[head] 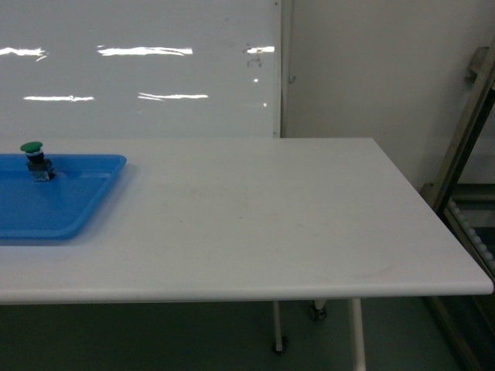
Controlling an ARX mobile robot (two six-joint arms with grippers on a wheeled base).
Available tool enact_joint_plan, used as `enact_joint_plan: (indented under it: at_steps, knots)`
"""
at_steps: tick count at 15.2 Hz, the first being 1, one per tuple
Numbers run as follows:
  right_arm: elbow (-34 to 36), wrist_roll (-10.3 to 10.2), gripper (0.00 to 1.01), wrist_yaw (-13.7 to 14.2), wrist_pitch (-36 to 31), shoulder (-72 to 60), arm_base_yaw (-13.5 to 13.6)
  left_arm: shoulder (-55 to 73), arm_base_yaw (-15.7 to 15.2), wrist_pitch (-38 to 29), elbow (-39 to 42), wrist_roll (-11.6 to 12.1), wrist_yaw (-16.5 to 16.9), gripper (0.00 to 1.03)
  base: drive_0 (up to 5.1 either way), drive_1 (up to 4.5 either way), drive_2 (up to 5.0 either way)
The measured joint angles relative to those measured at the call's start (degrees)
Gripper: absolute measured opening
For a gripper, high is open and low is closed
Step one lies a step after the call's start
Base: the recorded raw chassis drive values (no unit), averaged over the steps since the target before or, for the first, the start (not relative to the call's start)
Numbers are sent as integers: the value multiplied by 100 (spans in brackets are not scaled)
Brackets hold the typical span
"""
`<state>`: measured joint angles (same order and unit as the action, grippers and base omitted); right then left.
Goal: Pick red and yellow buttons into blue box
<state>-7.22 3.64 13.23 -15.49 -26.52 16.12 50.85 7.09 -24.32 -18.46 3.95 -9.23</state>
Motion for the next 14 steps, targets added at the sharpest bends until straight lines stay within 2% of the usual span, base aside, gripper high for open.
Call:
enact_joint_plan:
  at_steps: [14]
  knots:
    - [0,0,38,0,0,0,0,4,0,9,0,0,2,30,492,-329,-150]
